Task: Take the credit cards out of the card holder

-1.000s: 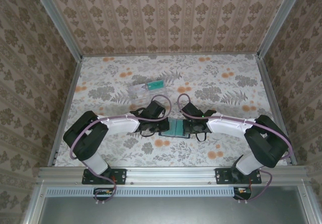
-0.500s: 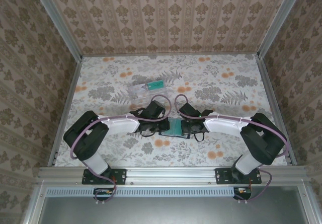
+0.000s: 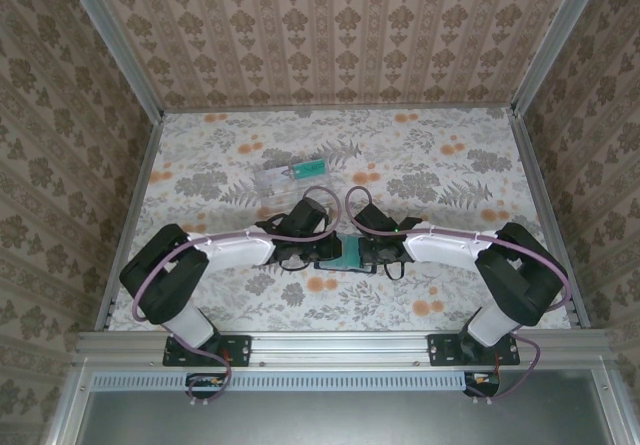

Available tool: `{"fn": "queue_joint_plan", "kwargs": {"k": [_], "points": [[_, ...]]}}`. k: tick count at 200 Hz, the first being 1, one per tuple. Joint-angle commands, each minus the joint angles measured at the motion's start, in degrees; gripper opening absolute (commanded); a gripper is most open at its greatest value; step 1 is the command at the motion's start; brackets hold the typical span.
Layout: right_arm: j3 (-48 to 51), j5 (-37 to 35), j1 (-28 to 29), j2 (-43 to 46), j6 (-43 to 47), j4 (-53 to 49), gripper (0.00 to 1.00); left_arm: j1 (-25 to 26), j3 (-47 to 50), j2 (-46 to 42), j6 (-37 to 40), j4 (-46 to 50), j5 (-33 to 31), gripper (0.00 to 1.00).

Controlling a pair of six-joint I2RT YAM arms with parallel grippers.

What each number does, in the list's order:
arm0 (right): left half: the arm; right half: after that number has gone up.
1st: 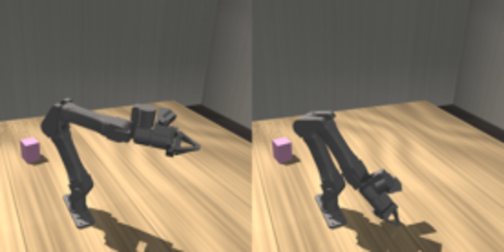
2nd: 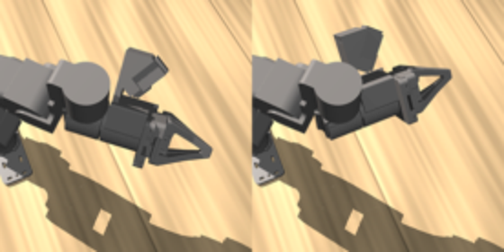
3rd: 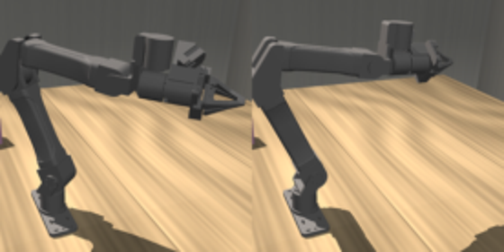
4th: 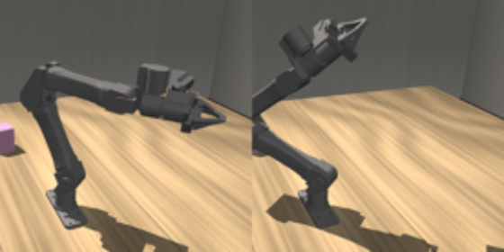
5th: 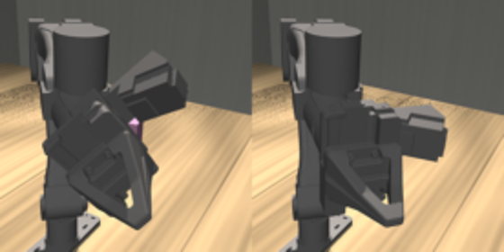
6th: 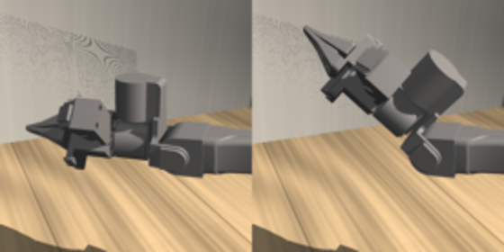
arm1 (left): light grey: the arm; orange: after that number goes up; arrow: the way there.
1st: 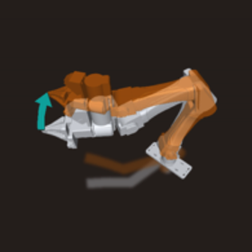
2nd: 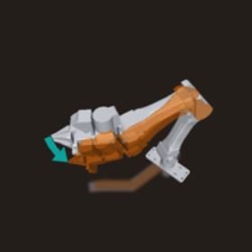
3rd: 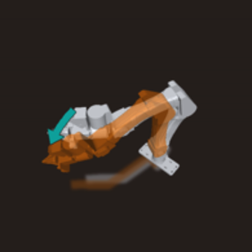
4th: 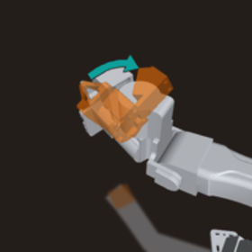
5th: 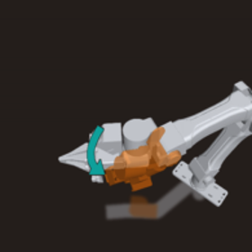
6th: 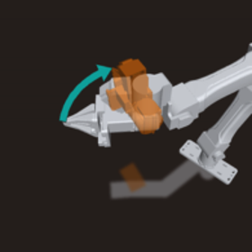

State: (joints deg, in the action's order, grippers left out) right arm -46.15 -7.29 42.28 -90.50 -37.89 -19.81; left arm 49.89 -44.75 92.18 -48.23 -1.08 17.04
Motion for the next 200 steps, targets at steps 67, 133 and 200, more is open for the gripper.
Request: {"fn": "queue_joint_plan", "kwargs": {"k": [67,133,200], "points": [[-0.38,-0.28,0.25,-1.47,0.44,-0.42,0.09,0.36,0.19,5.56,-3.36,-8.85,5.29,0.21],[-0.08,-0.28,0.24,-1.35,0.21,-0.08,0.1,0.81,0.19,7.05,-3.87,-9.09,5.46,0.18],[0.4,-0.53,0.04,-1.51,-0.04,-0.31,0.09,0.14,1.31,4.91,-4.03,-8.35,4.94,0.0]]}}
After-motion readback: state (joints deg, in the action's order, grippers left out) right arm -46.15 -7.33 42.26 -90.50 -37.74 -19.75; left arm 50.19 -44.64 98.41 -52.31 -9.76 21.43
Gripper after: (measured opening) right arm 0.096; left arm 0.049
